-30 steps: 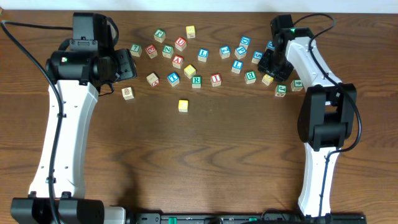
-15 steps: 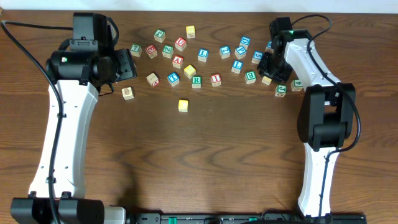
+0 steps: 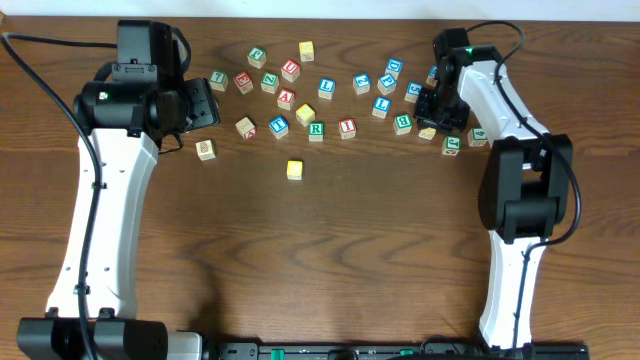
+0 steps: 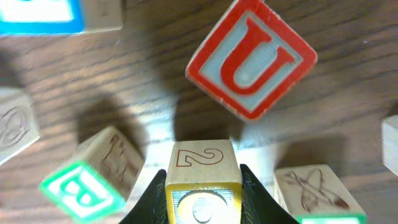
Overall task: Spell out CORL
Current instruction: 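Lift the O block and carry it toward the C block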
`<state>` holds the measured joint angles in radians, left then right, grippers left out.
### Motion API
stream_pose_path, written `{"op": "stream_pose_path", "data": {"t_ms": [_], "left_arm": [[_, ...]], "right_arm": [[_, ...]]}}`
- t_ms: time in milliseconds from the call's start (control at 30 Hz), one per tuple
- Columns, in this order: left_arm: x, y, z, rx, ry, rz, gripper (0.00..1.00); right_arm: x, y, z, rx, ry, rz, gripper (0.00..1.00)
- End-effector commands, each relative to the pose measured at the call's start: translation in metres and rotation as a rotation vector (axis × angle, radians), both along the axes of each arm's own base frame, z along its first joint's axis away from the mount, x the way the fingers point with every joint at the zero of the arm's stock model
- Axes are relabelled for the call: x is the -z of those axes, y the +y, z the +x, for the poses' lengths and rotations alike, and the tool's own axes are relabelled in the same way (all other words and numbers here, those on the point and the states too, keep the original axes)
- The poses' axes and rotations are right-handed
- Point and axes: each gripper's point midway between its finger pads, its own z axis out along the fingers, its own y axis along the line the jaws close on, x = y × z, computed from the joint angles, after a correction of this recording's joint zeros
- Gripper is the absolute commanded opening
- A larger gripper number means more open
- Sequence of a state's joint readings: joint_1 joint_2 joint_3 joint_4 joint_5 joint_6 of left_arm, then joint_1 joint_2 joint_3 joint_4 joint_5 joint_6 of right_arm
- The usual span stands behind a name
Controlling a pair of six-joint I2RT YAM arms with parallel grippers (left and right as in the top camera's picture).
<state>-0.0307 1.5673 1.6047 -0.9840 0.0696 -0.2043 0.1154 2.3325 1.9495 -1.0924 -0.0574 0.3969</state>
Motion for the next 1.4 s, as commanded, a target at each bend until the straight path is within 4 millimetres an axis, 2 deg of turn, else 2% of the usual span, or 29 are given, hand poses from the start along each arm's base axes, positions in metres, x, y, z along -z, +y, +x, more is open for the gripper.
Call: {"op": "stream_pose_path", "data": {"t_ms": [0,200,533,800,967,1367], "left_arm": [[0.001,0.0,0.002,0.017,0.002,0.009,0.62],[0.001,0.0,0.002,0.017,0.002,0.009,0.62],[0.001,0.0,0.002,0.017,0.002,0.009,0.62],[0.001,0.0,0.002,0.017,0.003,0.009,0.62],[0.001,0.0,0.002,0.017,0.003,0.009,0.62],[0.002,0.0,0.001,0.017,0.004,0.009,0.62]], "right_arm": [[-0.061,0.013,0.012,-0.091,-0.139,0.022,0.17],[-0.096,0.04,0.002,-0.162,-0.192,0.045,0.14],[-0.092,0.119,-0.028,-0.331,-0.159,0.08,0.14],[-0.074,0.175,-0.054,-0.446,-0.125,0.075,0.14],[-0.059,0.198,-0.066,-0.443,-0.094,0.076,0.13],[-0.024,0.218,-0.092,-0.416,-0.002,0.019,0.12]]}}
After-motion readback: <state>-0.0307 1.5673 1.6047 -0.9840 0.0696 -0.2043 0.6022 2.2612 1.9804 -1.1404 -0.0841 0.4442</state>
